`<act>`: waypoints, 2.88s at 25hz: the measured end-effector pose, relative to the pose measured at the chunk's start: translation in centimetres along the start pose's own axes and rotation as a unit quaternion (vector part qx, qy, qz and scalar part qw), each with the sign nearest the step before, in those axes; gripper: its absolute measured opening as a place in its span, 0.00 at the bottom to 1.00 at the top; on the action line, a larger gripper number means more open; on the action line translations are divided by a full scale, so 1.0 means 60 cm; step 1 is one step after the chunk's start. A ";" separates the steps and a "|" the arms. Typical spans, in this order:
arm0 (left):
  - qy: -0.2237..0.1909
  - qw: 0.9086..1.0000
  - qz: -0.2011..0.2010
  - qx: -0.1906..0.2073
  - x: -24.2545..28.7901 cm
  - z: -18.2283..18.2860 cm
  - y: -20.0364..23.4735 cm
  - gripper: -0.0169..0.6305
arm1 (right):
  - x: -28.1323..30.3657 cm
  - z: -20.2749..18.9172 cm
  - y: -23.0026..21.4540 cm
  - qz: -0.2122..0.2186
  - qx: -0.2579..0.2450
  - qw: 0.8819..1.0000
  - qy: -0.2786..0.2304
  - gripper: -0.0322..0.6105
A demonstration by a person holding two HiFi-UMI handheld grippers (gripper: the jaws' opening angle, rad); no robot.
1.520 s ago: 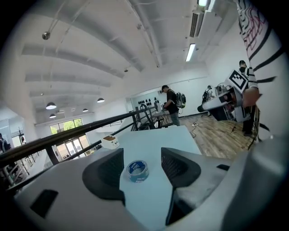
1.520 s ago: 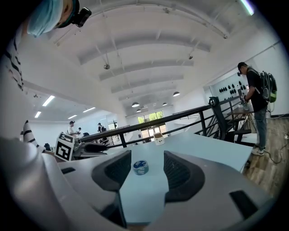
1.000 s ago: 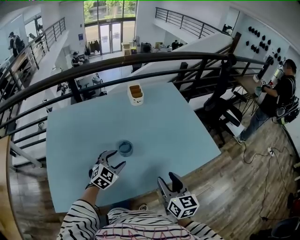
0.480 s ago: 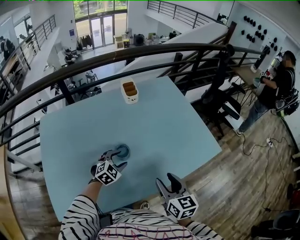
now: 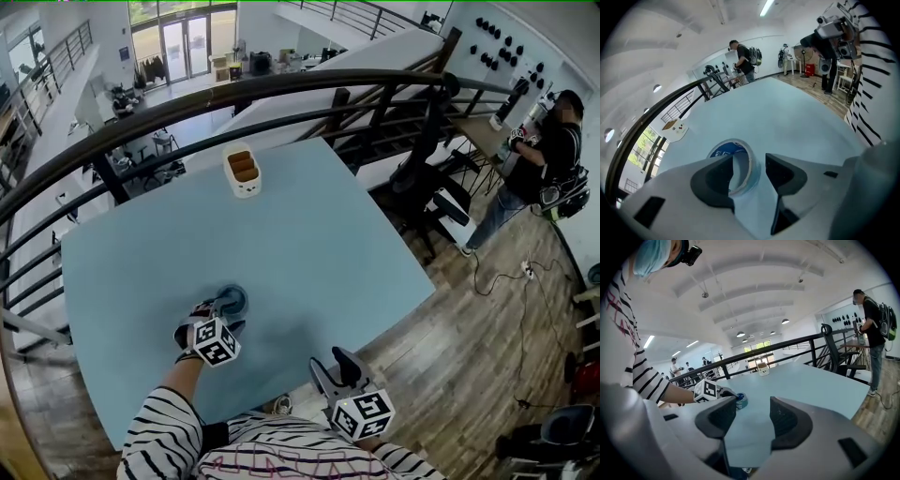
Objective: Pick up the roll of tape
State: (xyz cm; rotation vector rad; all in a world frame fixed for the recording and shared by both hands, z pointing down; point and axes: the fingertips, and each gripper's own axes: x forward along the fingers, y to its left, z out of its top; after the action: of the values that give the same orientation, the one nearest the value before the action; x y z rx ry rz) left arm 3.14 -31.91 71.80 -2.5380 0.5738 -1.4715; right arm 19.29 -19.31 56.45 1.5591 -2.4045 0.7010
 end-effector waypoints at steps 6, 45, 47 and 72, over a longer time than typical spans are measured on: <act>0.042 0.994 -0.041 0.094 0.028 -0.007 -0.032 0.34 | -0.006 -0.003 -0.010 -0.020 0.006 1.000 -0.001 0.39; -0.013 0.996 0.090 -0.005 -0.111 0.047 -0.048 0.14 | -0.091 -0.052 0.018 0.005 -0.009 1.000 -0.015 0.39; -0.034 0.994 0.106 -0.022 -0.141 0.060 -0.050 0.14 | -0.092 -0.049 0.025 0.014 -0.016 1.000 -0.016 0.39; -0.220 0.937 0.200 -0.183 -0.482 -0.024 -0.084 0.14 | -0.010 0.009 0.262 0.068 -0.054 0.995 -0.057 0.35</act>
State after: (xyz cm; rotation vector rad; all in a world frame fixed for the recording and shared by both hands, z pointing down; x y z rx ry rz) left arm -9.68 -15.66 50.93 -2.6593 1.2788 -0.6779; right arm 5.45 -13.83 51.30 1.4419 -2.6034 0.5063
